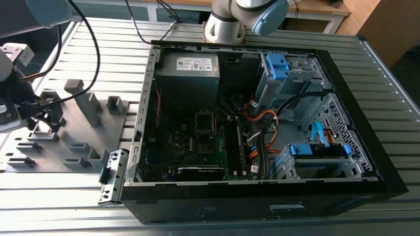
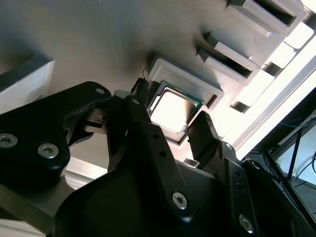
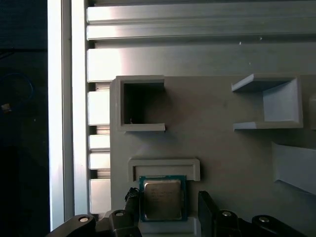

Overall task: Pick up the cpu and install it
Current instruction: 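Pick up the cpu and move it towards the insertion slot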

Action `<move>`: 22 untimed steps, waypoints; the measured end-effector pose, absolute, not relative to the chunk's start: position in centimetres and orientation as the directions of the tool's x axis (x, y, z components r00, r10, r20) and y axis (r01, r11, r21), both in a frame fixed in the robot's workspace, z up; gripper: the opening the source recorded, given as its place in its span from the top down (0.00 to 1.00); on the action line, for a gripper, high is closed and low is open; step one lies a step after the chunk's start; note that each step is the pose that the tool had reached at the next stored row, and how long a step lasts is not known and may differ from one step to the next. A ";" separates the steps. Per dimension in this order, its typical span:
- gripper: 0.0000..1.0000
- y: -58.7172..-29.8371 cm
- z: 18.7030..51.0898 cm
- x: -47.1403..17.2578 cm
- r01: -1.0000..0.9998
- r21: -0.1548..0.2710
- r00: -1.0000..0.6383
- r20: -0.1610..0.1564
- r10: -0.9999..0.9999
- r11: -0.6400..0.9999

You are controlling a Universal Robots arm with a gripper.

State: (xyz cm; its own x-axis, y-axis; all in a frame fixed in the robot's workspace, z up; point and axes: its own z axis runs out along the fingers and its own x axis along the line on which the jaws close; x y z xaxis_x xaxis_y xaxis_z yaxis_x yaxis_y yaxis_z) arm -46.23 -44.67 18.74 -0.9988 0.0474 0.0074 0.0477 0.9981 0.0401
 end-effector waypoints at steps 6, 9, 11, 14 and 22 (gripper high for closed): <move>0.41 -44.6 18.7 -46.3 0.048 0.040 -0.999 0.007 0.047 0.998; 0.41 -44.5 18.7 -46.3 0.048 0.040 -0.999 0.007 0.048 0.998; 0.41 -44.5 18.7 -46.2 0.048 0.040 -0.999 0.007 0.047 0.998; 0.41 -44.5 18.7 -46.3 0.048 0.040 -0.999 0.007 0.047 0.998; 0.41 -44.5 18.7 -46.3 0.012 0.040 -1.000 0.007 0.012 0.999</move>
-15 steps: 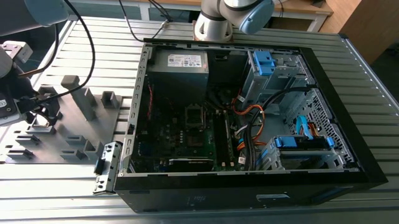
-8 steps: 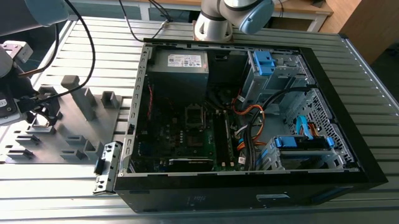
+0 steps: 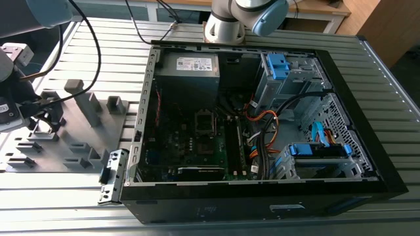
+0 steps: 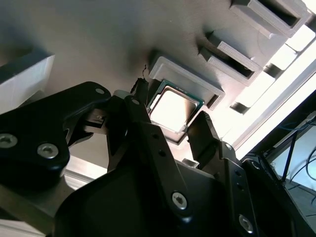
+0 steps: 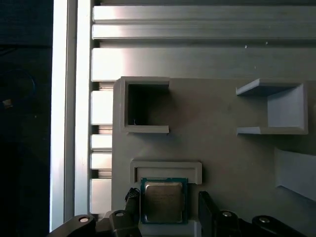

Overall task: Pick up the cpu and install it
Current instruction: 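Pick up the cpu and move it towards the insertion slot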

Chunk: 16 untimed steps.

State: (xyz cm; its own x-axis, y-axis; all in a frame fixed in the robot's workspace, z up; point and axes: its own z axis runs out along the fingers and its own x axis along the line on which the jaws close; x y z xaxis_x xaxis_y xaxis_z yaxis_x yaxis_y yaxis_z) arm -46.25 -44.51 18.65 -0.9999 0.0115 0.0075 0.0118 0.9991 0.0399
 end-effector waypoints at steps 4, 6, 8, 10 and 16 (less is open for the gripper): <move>0.41 -44.5 18.6 -46.3 -0.006 0.040 -1.000 0.007 -0.006 0.999; 0.41 -44.5 18.6 -46.3 -0.009 0.040 -1.000 0.007 -0.009 0.999; 0.41 -44.5 18.5 -46.3 -0.012 0.040 -1.000 0.007 -0.012 0.999; 0.41 -44.5 18.4 -46.3 -0.014 0.040 -1.000 0.008 -0.014 0.999; 0.41 -44.5 18.4 -46.3 -0.015 0.040 -1.000 0.007 -0.015 0.999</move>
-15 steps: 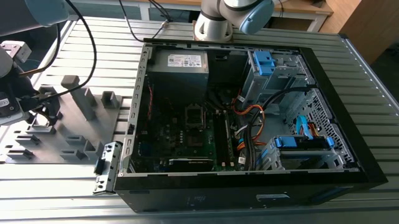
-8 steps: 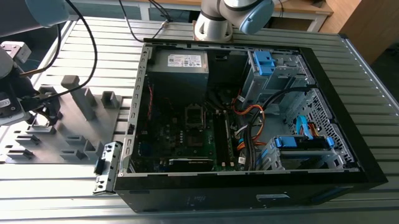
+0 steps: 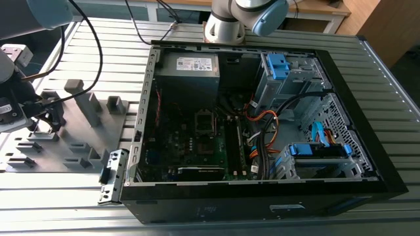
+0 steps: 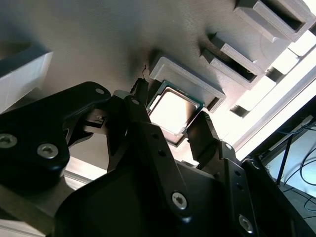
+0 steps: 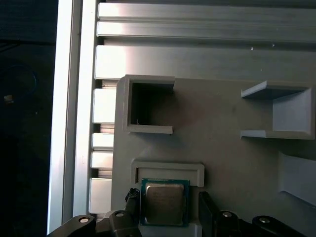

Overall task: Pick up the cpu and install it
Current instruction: 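Pick up the cpu and move it towards the insertion slot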

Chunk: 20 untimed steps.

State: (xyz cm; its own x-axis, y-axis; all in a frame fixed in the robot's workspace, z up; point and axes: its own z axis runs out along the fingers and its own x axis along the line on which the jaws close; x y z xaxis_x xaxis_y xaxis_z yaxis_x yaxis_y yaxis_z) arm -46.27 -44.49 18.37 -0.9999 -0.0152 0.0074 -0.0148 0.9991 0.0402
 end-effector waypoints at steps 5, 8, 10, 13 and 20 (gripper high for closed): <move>0.41 -44.5 18.4 -46.3 -0.015 0.040 -1.000 0.007 -0.015 0.999; 0.41 -44.5 18.4 -46.3 -0.015 0.040 -1.000 0.007 -0.015 0.999; 0.42 -44.5 18.4 -46.3 -0.015 0.040 -1.000 0.007 -0.015 0.999; 0.49 -44.5 18.3 -46.3 -0.015 0.040 -1.000 0.007 -0.015 0.999; 0.51 -44.5 18.3 -46.3 -0.015 0.040 -1.000 0.008 -0.015 0.999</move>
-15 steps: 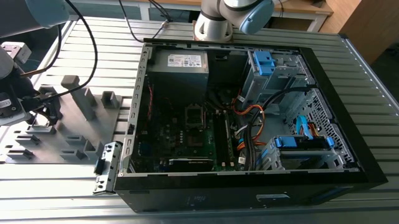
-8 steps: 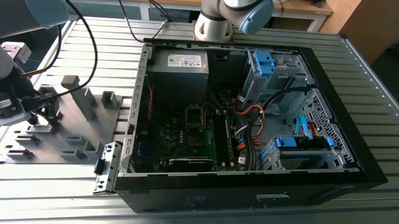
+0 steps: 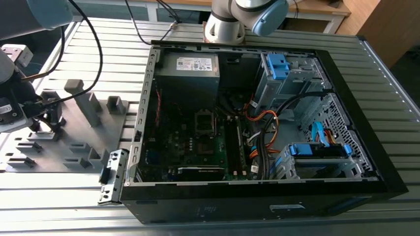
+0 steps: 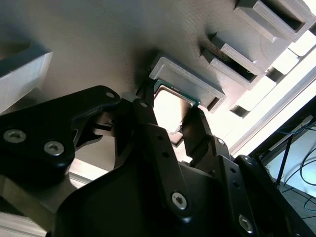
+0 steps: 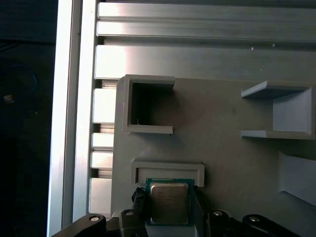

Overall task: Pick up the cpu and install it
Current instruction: 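Pick up the cpu and move it towards the insertion slot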

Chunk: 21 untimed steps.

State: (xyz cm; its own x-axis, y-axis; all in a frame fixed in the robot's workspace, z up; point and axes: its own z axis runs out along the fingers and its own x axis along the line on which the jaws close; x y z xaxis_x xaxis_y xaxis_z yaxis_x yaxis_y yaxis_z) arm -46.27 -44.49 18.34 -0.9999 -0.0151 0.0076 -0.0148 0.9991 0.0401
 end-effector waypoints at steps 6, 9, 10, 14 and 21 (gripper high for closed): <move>0.53 -44.5 18.3 -46.3 -0.015 0.040 -1.000 0.007 -0.015 0.999; 0.52 -44.5 18.3 -46.3 -0.015 0.040 -1.000 0.007 -0.015 0.999; 0.52 -44.5 18.3 -46.3 -0.015 0.040 -1.000 0.007 -0.015 0.999; 0.45 -44.5 18.3 -46.3 -0.015 0.040 -1.000 0.007 -0.015 0.999; 0.45 -44.5 18.3 -46.3 -0.015 0.040 -1.000 0.007 -0.015 0.999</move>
State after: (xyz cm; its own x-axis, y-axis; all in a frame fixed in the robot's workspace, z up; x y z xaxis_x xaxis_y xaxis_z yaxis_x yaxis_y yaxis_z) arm -46.27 -44.49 18.28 -0.9999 -0.0151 0.0075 -0.0148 0.9991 0.0402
